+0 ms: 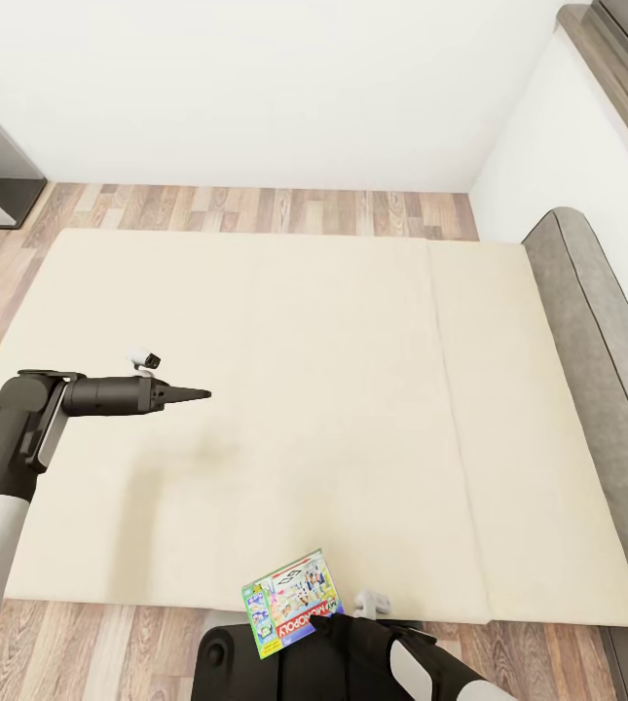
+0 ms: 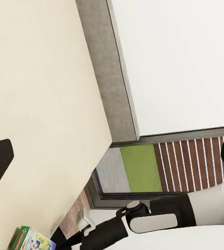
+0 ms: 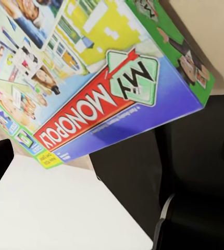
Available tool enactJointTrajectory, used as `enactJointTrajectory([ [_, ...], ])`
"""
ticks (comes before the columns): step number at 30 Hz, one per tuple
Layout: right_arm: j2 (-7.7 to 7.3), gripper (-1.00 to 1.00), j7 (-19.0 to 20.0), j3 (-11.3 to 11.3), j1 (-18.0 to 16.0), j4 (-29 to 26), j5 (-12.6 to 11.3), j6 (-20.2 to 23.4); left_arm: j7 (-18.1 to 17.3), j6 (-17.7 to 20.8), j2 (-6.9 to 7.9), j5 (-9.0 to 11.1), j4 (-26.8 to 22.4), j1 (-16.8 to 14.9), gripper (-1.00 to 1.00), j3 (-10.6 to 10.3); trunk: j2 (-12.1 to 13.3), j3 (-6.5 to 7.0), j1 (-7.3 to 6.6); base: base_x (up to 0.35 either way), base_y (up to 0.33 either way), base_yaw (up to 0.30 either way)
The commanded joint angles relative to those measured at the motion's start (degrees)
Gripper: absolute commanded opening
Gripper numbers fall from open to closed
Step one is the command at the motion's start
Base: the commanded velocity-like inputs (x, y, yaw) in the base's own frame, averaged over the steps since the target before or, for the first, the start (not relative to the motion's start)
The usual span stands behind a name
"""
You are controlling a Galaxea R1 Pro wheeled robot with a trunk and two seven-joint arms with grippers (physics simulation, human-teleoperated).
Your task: Put all the toys in the child's room - the three board games (two on the bed and one on the table), the two jigsaw puzzles on the table, and the tennis ball on the table - inside the toy box on the table in the child's room.
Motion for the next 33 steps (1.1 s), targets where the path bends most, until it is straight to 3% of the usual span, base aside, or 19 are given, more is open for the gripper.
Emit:
enactJointTrajectory([
  [1,-0.01,1.0,0.18,0.16,-0.03,-0.02,-0.42,0.26,-0.22,0.61,0.03,-0.01,-0.01,-0.01,1.0,-0.02,-0.08,-0.06,0.03,0.0,0.0,0.0],
  [33,-0.14,1.0,1.69,0.17,0.04,-0.51,-0.18,-0.24,-0.22,0.61,0.03,-0.01,-0.01,0.0,1.0,-0.02,-0.08,-0.06,0.03,0.0,0.0,0.0],
])
